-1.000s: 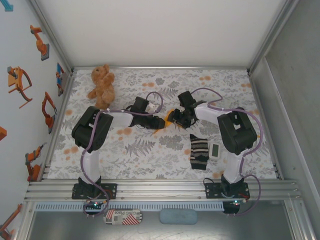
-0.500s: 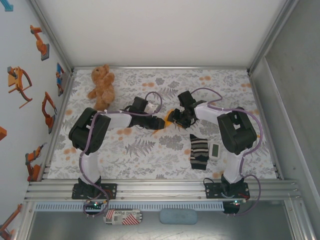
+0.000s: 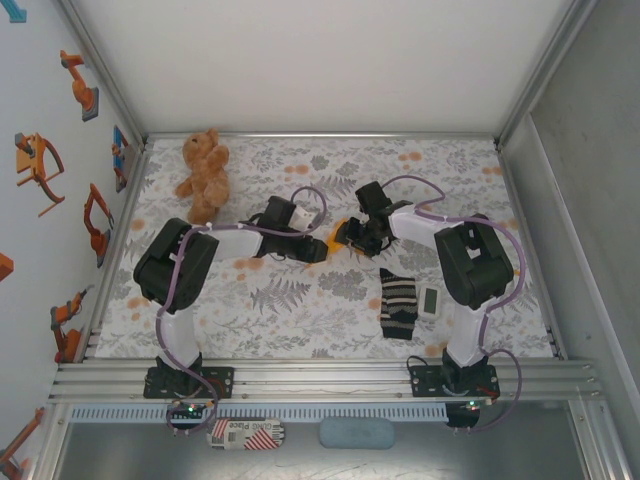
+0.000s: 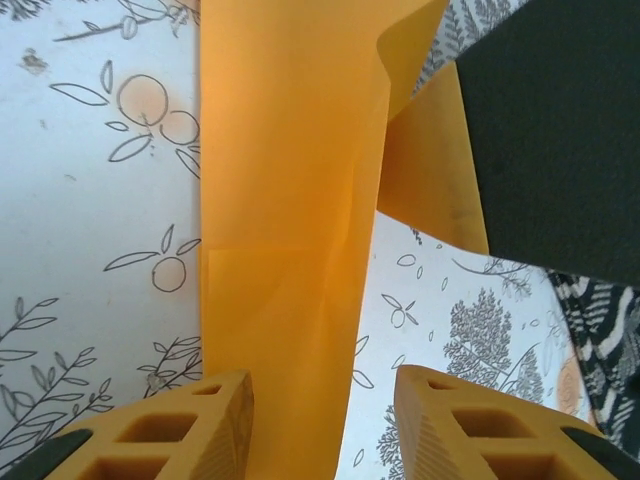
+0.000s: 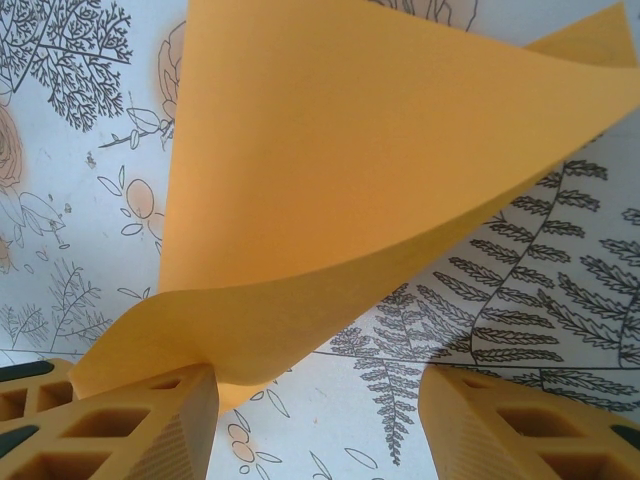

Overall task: Fold a paper plane with a square sheet of paper (pick it up from the middle)
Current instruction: Fold the wing for the fifth time at the center of the table.

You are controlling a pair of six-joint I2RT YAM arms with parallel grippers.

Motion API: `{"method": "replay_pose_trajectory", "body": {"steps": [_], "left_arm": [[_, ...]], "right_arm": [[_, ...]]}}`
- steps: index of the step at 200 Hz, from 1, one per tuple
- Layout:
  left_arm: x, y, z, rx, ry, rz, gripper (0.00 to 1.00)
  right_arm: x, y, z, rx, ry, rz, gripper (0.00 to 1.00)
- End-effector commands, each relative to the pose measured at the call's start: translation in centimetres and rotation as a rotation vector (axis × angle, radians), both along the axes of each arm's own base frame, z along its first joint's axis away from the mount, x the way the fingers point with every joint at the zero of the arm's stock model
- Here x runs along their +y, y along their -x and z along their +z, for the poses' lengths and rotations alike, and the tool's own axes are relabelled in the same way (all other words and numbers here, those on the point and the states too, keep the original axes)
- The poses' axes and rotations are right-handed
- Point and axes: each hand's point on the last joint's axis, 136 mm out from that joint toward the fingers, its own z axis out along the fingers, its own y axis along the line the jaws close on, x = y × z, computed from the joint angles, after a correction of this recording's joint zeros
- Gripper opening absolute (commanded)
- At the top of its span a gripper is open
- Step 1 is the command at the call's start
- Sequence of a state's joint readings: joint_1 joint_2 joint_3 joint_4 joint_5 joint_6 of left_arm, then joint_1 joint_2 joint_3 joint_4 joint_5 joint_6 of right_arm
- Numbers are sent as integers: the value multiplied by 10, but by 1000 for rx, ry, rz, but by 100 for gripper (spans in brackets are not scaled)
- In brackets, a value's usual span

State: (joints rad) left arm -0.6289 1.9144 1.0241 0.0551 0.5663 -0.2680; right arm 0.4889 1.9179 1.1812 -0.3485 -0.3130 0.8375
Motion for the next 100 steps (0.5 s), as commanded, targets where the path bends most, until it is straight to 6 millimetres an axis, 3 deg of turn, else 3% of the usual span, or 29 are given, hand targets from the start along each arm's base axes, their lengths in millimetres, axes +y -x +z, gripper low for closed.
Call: {"method": "replay_pose_trajectory", "body": {"steps": [1, 58, 100], "left_arm": [[-2, 7, -3, -58, -36, -63, 42], [6, 7, -23, -64, -109, -55, 38], [11, 10, -34, -50, -127, -47, 27]], "right_arm": [[-26, 15, -55, 84, 161, -25, 57], [-26, 17, -57, 94, 159, -28, 57], [-27, 17, -58, 98, 162, -31, 57]]}}
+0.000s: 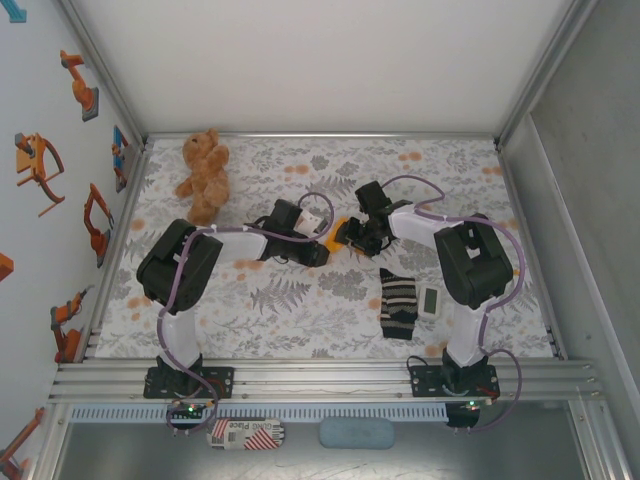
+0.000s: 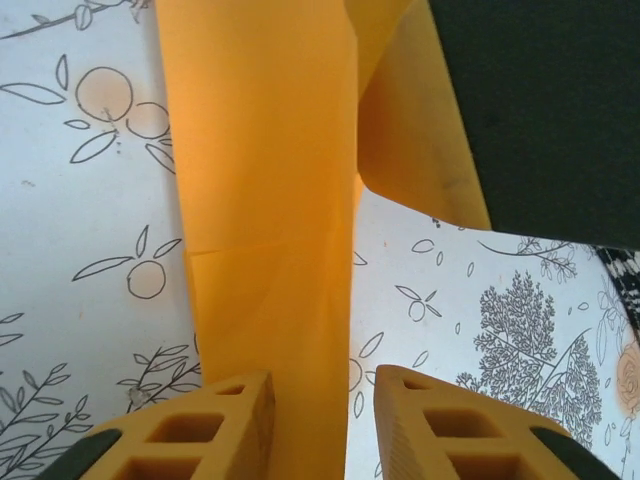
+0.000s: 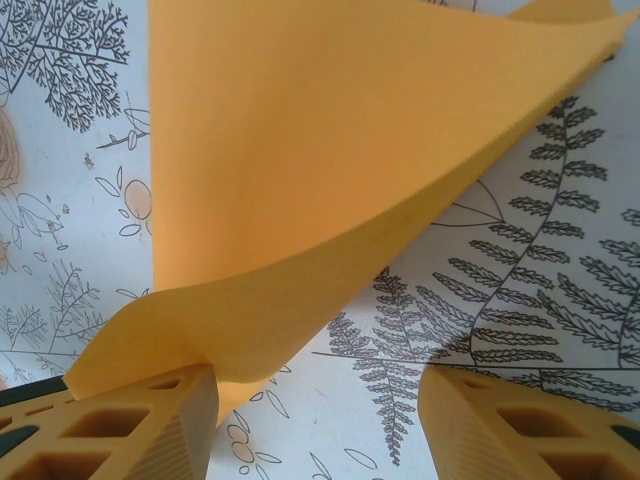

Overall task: Fold a paper plane with a square sheet of paper (pick it up from the middle)
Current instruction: Fold the wing for the fifth time at the center of the table.

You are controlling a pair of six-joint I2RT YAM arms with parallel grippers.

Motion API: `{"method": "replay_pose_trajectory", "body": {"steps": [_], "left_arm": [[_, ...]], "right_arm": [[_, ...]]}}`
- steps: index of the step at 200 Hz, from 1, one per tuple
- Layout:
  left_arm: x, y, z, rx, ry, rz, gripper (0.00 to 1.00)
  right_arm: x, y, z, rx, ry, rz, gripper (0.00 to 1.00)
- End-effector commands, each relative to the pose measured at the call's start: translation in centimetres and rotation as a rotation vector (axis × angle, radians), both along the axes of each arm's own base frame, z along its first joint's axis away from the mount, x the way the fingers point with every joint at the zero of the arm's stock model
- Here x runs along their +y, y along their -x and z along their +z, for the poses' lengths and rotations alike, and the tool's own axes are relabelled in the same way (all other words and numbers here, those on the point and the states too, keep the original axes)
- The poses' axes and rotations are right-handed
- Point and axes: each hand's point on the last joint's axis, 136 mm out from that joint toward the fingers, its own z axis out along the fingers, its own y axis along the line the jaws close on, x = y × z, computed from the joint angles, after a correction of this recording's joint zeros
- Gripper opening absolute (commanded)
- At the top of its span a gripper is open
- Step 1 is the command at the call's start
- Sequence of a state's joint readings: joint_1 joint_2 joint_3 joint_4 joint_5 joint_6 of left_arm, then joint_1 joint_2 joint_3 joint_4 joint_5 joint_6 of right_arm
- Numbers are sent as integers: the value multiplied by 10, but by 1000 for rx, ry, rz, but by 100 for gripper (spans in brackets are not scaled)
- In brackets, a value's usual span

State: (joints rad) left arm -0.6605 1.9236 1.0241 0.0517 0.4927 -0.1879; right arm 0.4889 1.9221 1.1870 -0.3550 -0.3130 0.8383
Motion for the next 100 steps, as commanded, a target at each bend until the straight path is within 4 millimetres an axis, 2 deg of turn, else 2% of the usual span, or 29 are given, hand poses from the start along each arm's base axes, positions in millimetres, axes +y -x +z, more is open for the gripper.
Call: {"method": "replay_pose_trajectory", "body": {"steps": [1, 48, 100], "left_arm": [[13, 8, -25, 32, -65, 1, 27], [14, 9, -30, 86, -20, 25, 17], [13, 8, -28, 181, 31, 38, 14]], "right_arm": [[-27, 17, -58, 94, 160, -30, 57], [-26, 17, -59, 95, 160, -27, 58], [-21, 13, -57, 82, 143, 18, 59]]}}
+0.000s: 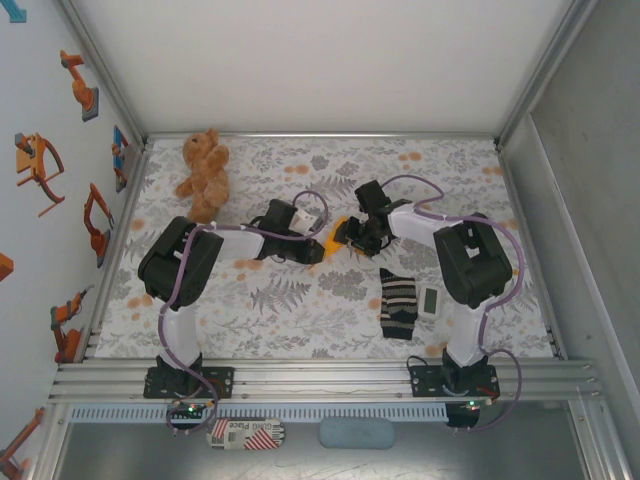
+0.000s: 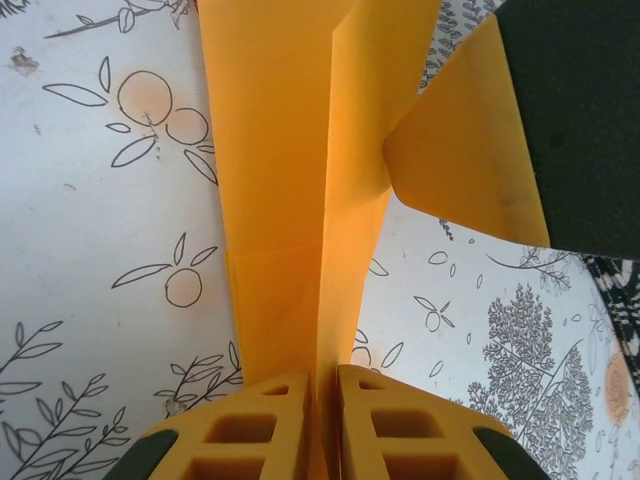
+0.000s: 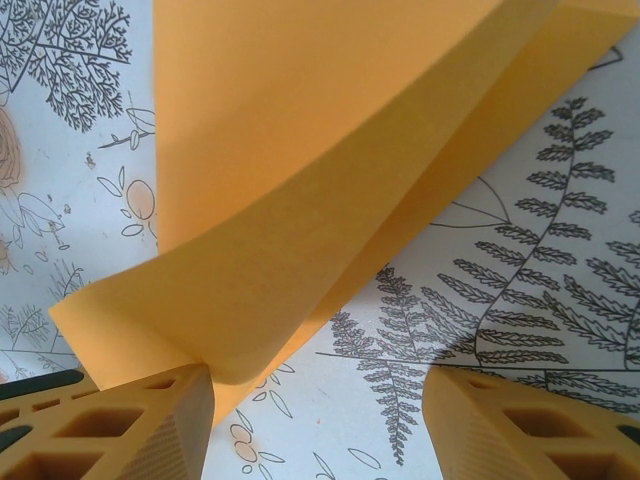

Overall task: Fold a paper plane with a square sheet of paper (pick it up from the middle)
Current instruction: Fold the wing for the fifth time at the center of the table.

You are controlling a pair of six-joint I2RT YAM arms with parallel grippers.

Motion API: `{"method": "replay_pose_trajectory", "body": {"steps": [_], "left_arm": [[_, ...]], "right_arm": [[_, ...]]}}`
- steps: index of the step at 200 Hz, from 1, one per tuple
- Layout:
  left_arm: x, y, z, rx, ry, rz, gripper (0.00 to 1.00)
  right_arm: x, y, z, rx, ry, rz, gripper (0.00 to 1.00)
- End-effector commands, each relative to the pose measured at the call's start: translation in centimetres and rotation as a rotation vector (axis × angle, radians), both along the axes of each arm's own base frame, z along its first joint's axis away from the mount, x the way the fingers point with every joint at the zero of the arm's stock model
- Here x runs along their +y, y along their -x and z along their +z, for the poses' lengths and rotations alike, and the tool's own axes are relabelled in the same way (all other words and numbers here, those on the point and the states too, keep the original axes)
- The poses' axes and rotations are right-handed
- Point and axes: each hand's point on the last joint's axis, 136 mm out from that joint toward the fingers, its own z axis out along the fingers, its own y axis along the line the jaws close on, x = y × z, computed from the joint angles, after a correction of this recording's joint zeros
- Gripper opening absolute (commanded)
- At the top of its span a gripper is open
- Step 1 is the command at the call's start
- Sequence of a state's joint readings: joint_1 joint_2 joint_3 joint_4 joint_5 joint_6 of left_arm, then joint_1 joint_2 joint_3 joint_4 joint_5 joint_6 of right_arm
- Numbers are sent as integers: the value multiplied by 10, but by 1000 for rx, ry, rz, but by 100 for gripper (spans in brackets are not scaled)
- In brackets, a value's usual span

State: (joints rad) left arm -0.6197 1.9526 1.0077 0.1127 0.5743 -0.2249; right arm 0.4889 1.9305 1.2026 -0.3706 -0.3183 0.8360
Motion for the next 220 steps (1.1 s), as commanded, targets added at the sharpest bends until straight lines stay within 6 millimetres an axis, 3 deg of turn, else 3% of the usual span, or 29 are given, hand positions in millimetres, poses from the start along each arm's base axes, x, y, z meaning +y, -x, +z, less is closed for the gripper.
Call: {"method": "replay_pose_trajectory", "body": {"steps": [1, 30, 91, 127, 148, 179, 210, 220], "left_arm": [[10, 14, -25, 129, -35, 12, 14], [11, 14, -24, 153, -53, 15, 14], [15, 18, -30, 233, -102, 19, 13], [17, 18, -32, 302, -111, 36, 11], [16, 18, -30, 325, -101, 40, 11], [15, 17, -28, 332, -100, 40, 12], [16, 18, -29, 331, -105, 35, 14], [17, 18, -30, 330, -112, 34, 14]], "right_arm": [[-23, 14, -58, 73, 143, 16, 59], [-24, 14, -57, 70, 148, 28, 59], [-43, 22, -78, 139, 260, 0, 56], [-39, 20, -76, 138, 243, 3, 56], [-29, 9, -52, 76, 185, 16, 57], [-16, -14, 16, -131, 41, 26, 57], [-3, -12, 59, -303, -100, 74, 56], [7, -9, 69, -342, -177, 105, 52]]}}
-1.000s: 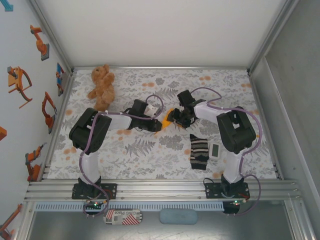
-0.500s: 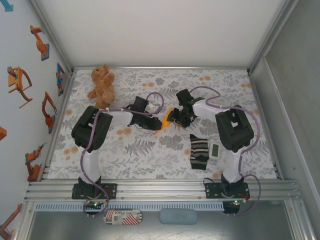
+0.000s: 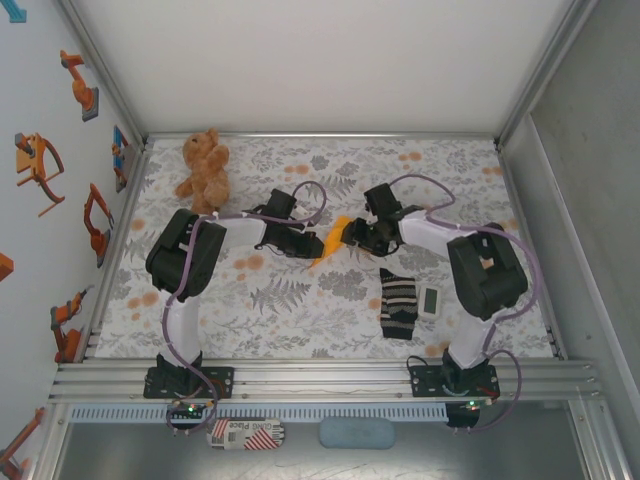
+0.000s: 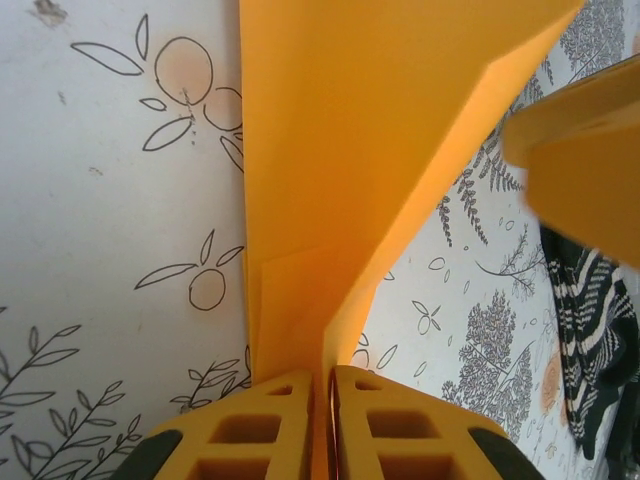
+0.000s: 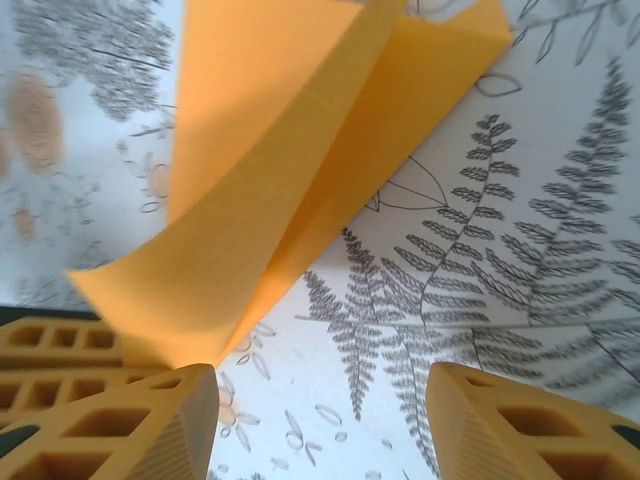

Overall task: Fold a paper plane with a square sheet of paper (pick it up from the middle)
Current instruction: Fold the wing for the fifth time at the center of the table.

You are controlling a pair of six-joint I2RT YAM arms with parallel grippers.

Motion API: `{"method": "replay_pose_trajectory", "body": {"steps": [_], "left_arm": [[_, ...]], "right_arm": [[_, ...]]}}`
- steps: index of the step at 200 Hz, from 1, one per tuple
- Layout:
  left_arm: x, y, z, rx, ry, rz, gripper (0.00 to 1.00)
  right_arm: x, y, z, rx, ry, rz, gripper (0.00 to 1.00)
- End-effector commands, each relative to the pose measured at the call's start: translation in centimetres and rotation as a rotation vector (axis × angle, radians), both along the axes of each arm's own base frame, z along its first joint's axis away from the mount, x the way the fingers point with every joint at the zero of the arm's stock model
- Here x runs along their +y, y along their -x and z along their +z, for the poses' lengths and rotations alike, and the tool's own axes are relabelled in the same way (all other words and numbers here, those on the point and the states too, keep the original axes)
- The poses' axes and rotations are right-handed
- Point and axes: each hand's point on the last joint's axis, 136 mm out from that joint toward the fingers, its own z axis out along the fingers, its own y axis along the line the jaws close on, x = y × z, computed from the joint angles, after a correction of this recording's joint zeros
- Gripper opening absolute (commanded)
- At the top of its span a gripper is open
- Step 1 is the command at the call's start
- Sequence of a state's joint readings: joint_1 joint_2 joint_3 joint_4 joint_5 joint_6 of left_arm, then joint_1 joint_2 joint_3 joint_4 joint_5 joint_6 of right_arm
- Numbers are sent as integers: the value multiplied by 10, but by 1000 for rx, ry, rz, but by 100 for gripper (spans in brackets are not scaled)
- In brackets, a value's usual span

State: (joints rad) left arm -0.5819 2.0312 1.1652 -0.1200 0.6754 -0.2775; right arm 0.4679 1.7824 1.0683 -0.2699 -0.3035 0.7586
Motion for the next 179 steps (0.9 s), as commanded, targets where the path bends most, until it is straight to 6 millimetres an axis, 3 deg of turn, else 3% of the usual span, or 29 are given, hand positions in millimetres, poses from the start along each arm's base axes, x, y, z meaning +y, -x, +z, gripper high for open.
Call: {"method": "replay_pose_trajectory", "body": {"steps": [1, 28, 67, 179], "left_arm": [[16, 20, -28, 117, -97, 4, 14], [18, 20, -31, 123, -117, 7, 14], [20, 21, -34, 136, -144, 10, 16], [22, 22, -40, 156, -165, 13, 15]], "right_arm": [[22, -12, 44, -196, -157, 76, 51], [44, -9, 51, -213, -241, 128, 36], [67, -14, 32, -168, -248, 145, 14], [63, -19, -13, -80, -154, 109, 8]]}}
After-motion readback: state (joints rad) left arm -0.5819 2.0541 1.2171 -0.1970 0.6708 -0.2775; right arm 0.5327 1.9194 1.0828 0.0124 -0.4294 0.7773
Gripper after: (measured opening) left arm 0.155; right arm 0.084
